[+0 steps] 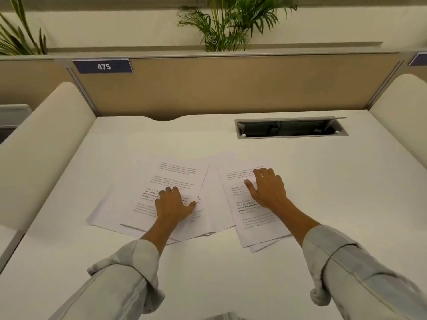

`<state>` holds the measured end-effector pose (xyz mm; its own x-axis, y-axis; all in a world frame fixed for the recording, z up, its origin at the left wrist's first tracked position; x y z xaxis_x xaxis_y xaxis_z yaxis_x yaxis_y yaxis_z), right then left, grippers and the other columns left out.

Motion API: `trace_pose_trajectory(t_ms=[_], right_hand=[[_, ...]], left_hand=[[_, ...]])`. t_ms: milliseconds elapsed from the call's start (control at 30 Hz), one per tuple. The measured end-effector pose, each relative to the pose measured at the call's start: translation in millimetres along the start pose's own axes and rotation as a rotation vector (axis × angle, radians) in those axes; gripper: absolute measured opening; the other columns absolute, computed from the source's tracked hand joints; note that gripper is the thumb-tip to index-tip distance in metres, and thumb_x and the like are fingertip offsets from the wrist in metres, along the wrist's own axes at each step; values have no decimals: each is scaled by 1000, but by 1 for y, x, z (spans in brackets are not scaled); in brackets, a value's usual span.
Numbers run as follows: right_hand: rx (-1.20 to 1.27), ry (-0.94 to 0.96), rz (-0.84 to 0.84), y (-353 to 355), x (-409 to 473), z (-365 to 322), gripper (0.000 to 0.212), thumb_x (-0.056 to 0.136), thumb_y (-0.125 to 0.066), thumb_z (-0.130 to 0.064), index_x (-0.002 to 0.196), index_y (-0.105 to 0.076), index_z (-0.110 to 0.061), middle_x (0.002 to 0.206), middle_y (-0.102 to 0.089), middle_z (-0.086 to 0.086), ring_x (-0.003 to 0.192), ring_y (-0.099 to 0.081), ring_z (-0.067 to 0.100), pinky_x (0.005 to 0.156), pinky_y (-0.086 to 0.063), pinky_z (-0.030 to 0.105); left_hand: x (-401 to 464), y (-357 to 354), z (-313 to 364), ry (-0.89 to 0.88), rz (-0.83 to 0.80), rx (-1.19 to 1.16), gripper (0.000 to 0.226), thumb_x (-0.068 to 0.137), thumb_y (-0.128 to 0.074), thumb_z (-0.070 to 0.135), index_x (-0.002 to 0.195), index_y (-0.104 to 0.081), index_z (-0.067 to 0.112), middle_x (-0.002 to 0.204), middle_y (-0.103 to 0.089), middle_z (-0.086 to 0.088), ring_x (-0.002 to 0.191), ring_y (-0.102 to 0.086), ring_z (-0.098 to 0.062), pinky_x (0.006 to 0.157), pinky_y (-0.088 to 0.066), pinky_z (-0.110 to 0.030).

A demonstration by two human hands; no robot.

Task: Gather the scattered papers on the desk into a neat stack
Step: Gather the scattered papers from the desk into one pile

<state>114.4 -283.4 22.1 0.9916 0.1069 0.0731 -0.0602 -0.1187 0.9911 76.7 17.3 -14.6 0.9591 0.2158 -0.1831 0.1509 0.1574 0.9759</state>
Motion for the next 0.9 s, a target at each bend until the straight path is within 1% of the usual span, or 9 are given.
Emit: trace_pose_trajectory(t_ms=[100,200,300,367,500,633,767,833,900], right_hand=[[157,21,6,-2,-2,-19,50,97,-39,-50,123,-57,-11,115,-67,10,104,-61,28,80,-53,41],[215,86,-66,-10,-4,-53,40,96,-43,-44,115,-60,-13,104,-71,8,92,-66,26,77,-55,39],[267,121,-154,-24,-3,-84,39,95,-47,-42,117,-60,-12,104,-71,9,94,-65,27,78,-54,37],[333,80,-227,-37,-3,-102,43,94,-51,-41,122,-59,-9,108,-70,12,98,-65,30,81,-54,38],[579,-150,-247,-55,-4,-124,47,88,-63,-37,117,-60,0,107,-70,18,98,-66,33,83,-55,38],[750,-369,-301,-70,0,-142,58,82,-66,-45,119,-56,-1,110,-64,16,106,-62,34,77,-47,34],[800,-411,-294,-72,11,-154,66,81,-68,-50,127,-52,-5,124,-63,14,114,-60,33,82,-48,36],[800,-408,-276,-70,15,-157,66,80,-71,-45,129,-52,-6,127,-62,15,115,-60,33,86,-50,38],[771,-378,-281,-71,17,-160,57,79,-73,-36,124,-55,-6,122,-65,14,109,-63,32,80,-50,36]], left_hand=[[-2,-3,-4,8,-17,5,78,78,-54,68,127,-50,8,128,-56,-12,122,-48,-32,95,-45,-45],[-1,-5,-4,-20,-7,-11,70,82,-53,64,126,-52,9,128,-55,-12,122,-47,-32,95,-45,-45],[1,-3,-6,-38,-5,-39,59,88,-52,55,125,-54,9,126,-57,-11,120,-48,-31,94,-46,-44],[2,-1,-7,-51,-8,-49,53,90,-51,49,125,-55,9,125,-58,-11,120,-48,-31,95,-46,-44],[3,1,-11,-80,-18,-69,44,91,-54,37,125,-57,10,124,-59,-9,120,-48,-30,95,-48,-43],[2,3,-16,-63,-25,-155,40,86,-61,28,123,-60,13,117,-62,-5,117,-50,-27,88,-50,-41],[3,8,-24,-48,12,-262,37,84,-66,24,118,-64,11,115,-67,-7,110,-59,-26,84,-51,-37],[5,9,-30,-34,25,-385,35,85,-67,19,118,-64,9,118,-68,-9,109,-61,-27,88,-50,-37],[6,13,-35,-22,46,-522,31,85,-66,13,115,-65,6,117,-69,-12,105,-64,-28,87,-49,-32]])
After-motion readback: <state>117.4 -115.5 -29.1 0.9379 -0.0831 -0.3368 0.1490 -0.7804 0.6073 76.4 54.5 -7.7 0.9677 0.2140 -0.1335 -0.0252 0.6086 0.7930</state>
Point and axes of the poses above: each hand's wrist, its own x-axis towards the middle knuckle, its own y-axis out of the back of the hand, z = x × y, the point moved 8 cm from there along x, towards the middle knuckle
